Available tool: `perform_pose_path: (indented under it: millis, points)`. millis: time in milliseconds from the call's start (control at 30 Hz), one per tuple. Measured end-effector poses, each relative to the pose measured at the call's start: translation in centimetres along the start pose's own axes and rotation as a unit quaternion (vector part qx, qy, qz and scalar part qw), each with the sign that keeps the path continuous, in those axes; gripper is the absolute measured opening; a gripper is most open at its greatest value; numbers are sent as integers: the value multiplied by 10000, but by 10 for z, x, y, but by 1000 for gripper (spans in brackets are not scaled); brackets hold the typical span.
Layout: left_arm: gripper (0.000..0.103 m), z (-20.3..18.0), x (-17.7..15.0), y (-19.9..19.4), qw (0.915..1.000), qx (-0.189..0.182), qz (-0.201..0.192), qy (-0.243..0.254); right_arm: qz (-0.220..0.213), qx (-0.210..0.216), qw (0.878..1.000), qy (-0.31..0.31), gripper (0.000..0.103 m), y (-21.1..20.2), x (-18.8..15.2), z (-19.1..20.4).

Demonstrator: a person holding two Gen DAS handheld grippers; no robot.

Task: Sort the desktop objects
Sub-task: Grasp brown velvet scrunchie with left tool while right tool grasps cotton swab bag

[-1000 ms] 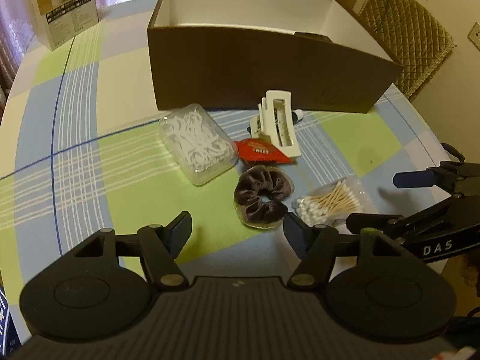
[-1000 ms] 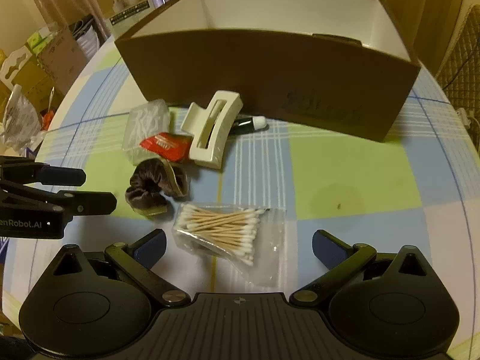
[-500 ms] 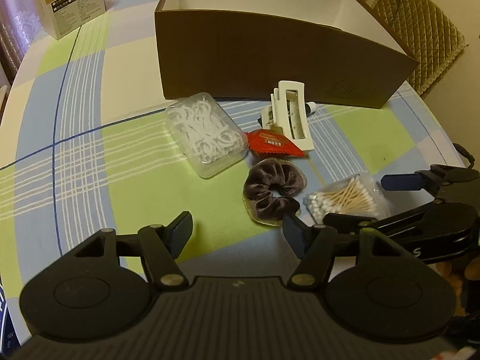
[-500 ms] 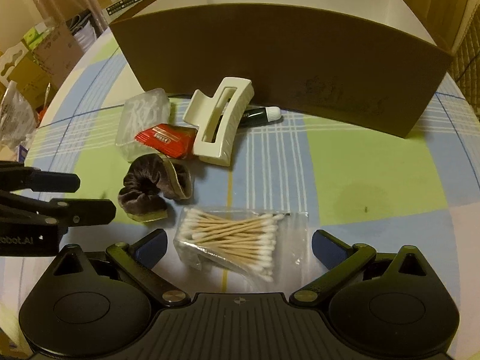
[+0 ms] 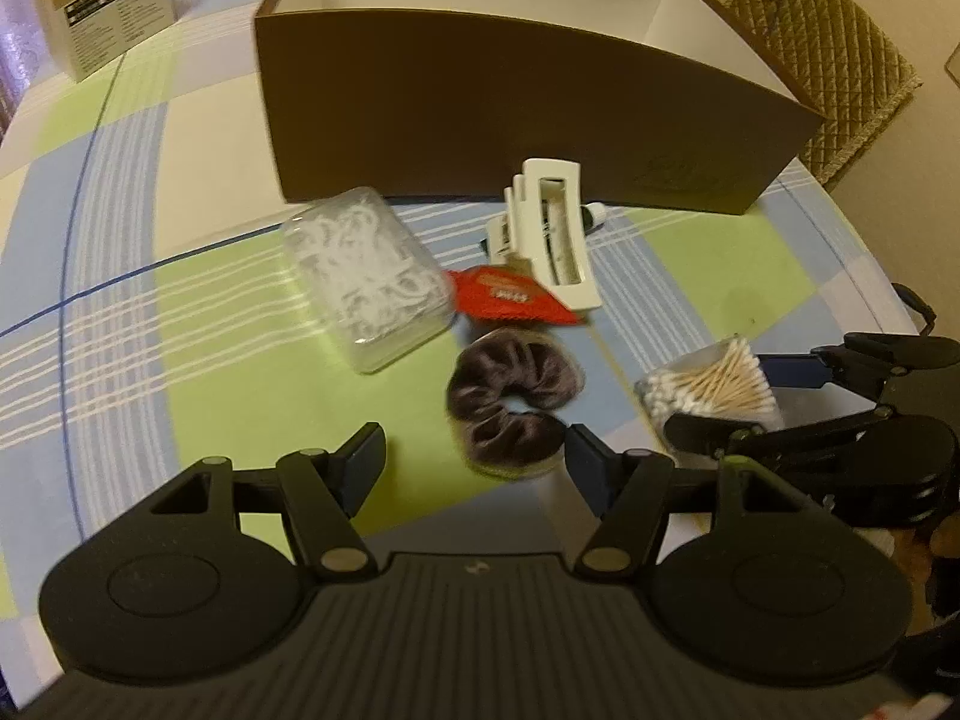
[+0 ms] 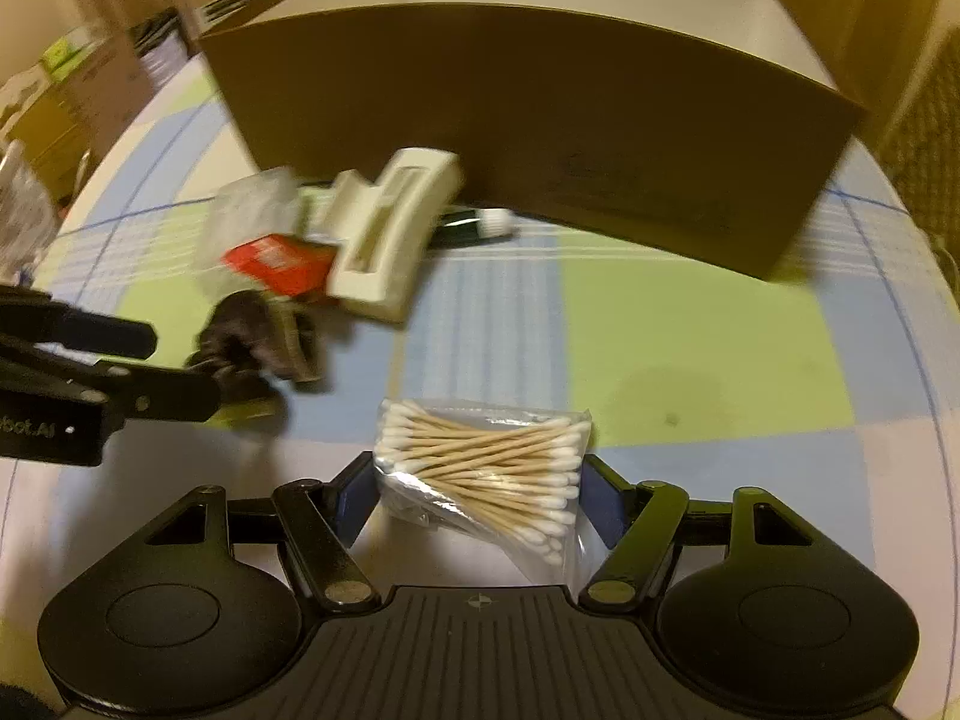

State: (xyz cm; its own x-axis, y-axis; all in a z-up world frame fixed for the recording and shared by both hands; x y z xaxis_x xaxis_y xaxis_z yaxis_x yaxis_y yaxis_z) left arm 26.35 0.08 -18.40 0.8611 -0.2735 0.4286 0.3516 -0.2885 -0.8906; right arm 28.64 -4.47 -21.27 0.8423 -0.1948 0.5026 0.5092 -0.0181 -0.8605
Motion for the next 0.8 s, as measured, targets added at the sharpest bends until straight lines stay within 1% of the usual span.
perform_pose_path:
  millis: [100, 233, 333, 433, 533, 600, 633, 700, 800]
  points:
    - [62, -7, 2, 7, 9999, -5, -5, 139, 22, -94, 9998, 176, 68, -2, -2, -15]
    - [61, -16, 5, 17, 9998, -42, 10, 204, 37, -164, 9991, 398, 68, -5, -4, -28]
    - [61, -20, 8, 24, 9997, -3, 4, 234, 27, -173, 9989, 446, 68, -6, -5, -33]
    - [58, -22, 9, 31, 9996, 82, 6, 277, 9, -174, 9987, 470, 68, -6, -5, -34]
    - [52, -21, 10, 36, 9997, 71, 6, 219, -12, -163, 9986, 508, 68, -6, -5, -37]
    - [43, -22, 11, 35, 9996, 35, -58, 268, -16, -162, 9987, 485, 68, -6, -5, -38]
    - [41, -22, 11, 34, 9996, 10, -61, 281, -18, -166, 9987, 473, 68, -5, -5, -38]
    - [33, -21, 11, 33, 9996, -57, -52, 258, -19, -170, 9988, 454, 68, -5, -5, -37]
    - [27, -16, 7, 28, 9995, -93, -66, 297, -23, -174, 9989, 425, 68, -5, -5, -37]
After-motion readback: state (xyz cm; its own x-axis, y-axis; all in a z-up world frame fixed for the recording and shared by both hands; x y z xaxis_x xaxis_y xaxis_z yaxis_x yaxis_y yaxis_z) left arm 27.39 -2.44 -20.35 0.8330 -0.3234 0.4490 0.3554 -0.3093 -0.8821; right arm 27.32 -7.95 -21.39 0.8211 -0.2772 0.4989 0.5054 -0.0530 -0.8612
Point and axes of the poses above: each gripper's, at about its wrist camera, not at the fingertips, and y roughly the way its jaws point, z to its left, x to its top, the point moved 8 cm from there along y, roughly the way its jaws point, and after that the axes turned 12 degrees about -y, right-handed, at the moved point
